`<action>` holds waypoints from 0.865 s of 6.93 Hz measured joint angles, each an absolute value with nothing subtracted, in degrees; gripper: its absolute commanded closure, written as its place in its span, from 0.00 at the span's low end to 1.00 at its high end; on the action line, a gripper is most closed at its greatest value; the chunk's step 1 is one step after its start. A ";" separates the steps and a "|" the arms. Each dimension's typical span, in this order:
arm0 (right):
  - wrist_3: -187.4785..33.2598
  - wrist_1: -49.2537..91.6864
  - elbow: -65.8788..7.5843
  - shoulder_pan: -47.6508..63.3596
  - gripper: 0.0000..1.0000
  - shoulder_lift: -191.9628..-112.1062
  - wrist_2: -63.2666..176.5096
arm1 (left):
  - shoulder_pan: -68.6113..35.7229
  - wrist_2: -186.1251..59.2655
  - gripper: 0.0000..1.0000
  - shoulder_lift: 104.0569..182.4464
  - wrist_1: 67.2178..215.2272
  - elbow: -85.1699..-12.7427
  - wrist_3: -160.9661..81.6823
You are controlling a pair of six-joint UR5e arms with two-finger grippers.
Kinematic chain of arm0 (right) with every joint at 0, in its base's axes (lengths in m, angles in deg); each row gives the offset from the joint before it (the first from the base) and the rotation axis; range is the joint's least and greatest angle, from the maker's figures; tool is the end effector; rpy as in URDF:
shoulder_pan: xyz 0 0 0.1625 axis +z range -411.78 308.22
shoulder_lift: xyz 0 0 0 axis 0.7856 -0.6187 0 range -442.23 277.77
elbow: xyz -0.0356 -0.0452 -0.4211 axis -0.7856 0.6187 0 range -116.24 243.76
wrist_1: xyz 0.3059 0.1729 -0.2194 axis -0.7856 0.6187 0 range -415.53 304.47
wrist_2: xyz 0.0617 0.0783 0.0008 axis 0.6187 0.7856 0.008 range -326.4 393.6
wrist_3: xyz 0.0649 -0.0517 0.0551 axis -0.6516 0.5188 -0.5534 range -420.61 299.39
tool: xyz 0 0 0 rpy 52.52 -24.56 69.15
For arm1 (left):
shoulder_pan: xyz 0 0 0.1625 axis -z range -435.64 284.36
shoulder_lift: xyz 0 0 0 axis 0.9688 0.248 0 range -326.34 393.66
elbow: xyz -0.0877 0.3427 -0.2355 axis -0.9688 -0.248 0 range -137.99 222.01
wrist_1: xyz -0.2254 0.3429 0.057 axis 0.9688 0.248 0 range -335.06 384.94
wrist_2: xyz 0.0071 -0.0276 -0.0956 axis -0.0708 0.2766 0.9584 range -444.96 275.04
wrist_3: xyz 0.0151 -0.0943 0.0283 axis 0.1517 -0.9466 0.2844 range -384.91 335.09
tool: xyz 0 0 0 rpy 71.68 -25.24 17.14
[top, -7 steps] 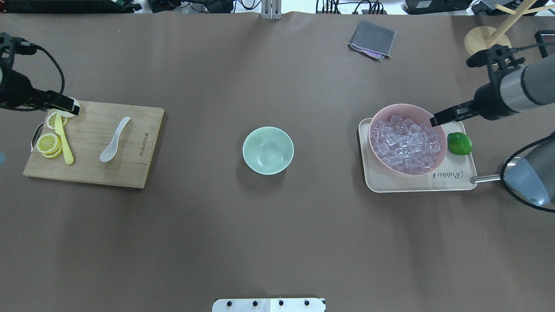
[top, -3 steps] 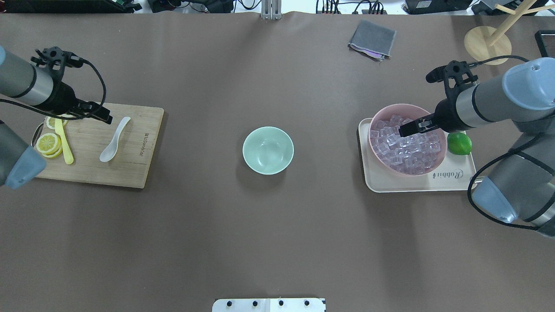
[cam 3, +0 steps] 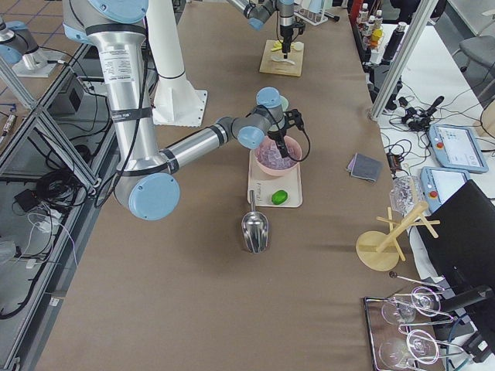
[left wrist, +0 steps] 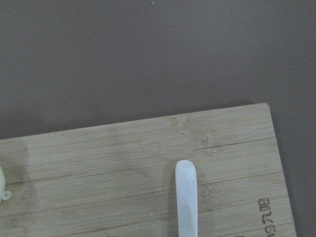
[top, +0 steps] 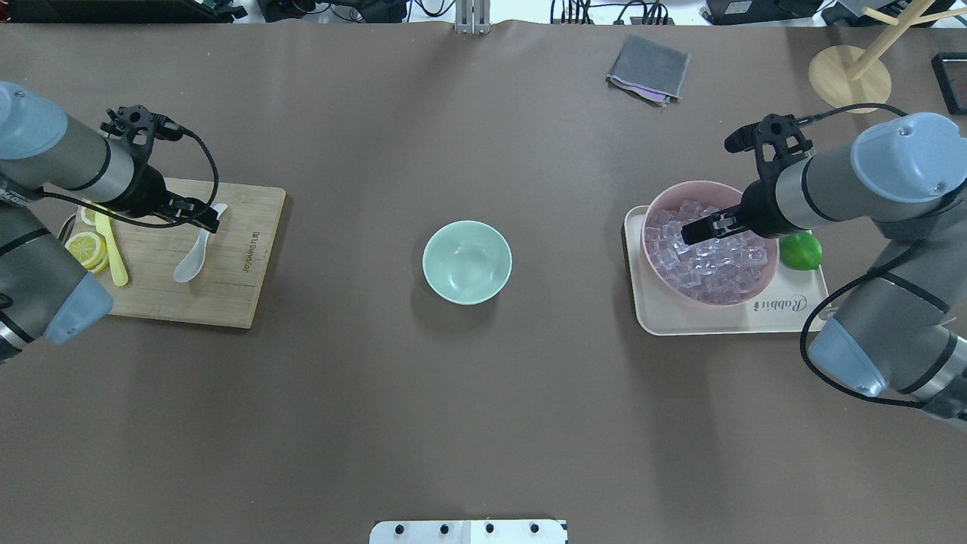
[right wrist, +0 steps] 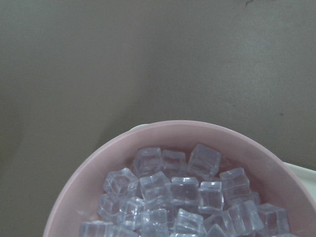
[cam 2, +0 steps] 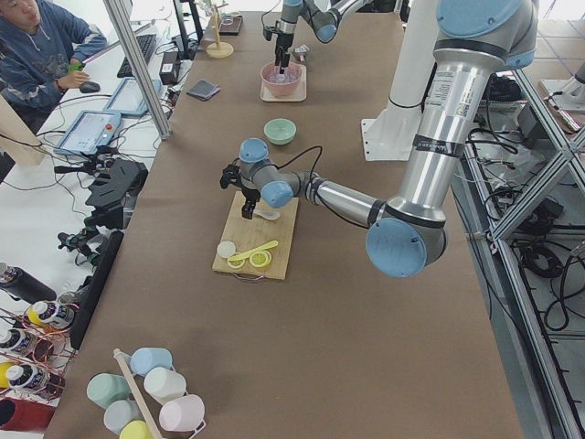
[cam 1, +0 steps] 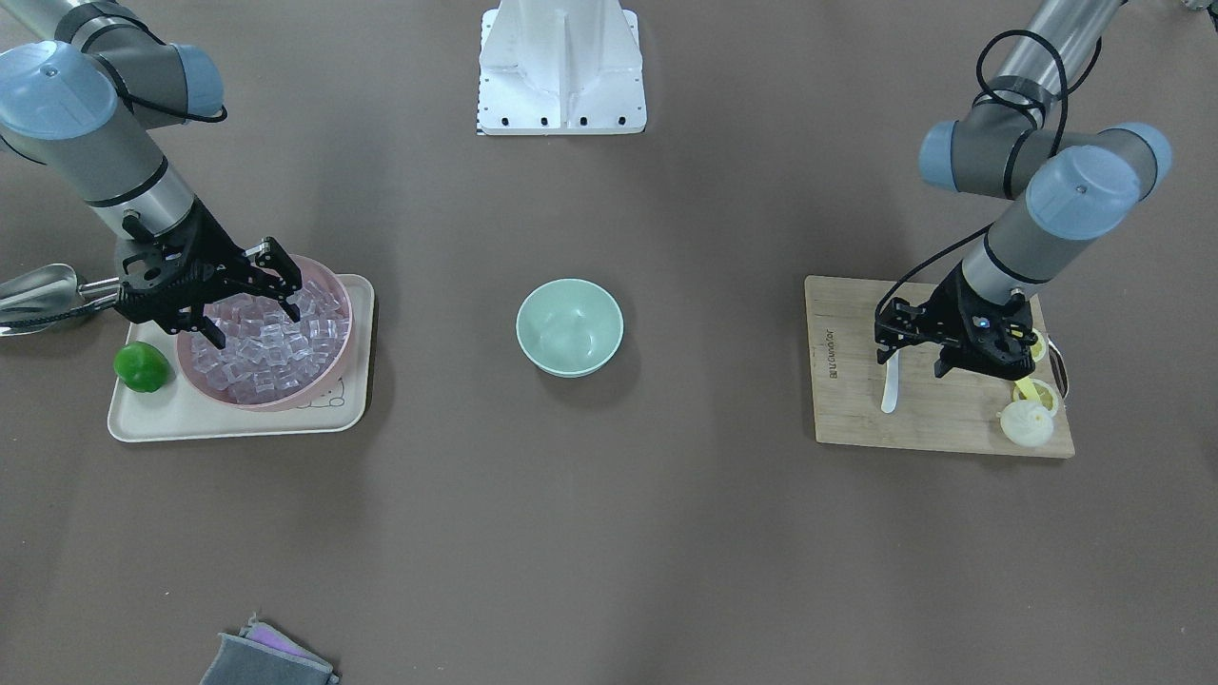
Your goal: Put spoon and ice into bowl
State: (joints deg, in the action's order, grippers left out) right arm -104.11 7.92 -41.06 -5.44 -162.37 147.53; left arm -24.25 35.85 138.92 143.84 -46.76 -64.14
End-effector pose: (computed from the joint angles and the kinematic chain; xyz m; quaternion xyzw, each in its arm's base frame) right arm -0.3211 -0.4711 0.3968 0.1775 -0.4269 -0.0909 0.8820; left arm 0.3250 -0.5388 0.4720 0.1192 0.4140 0.0923 0.8977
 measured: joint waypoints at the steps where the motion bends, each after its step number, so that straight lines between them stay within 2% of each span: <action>1: -105.13 7.91 -41.18 -5.74 0.09 -162.33 147.21 | -24.65 35.63 0.67 139.62 143.87 -45.81 -64.12; 3: -105.86 7.85 -41.31 -6.11 0.09 -162.35 146.86 | -25.02 35.52 0.78 140.05 143.92 -45.15 -64.17; 5: -105.95 7.84 -41.35 -6.22 0.09 -162.40 146.75 | -25.34 35.27 1.00 140.10 143.93 -45.06 -64.18; 6: -105.96 7.84 -41.35 -6.24 0.09 -162.42 146.71 | -25.41 34.96 1.00 140.10 143.93 -45.02 -64.26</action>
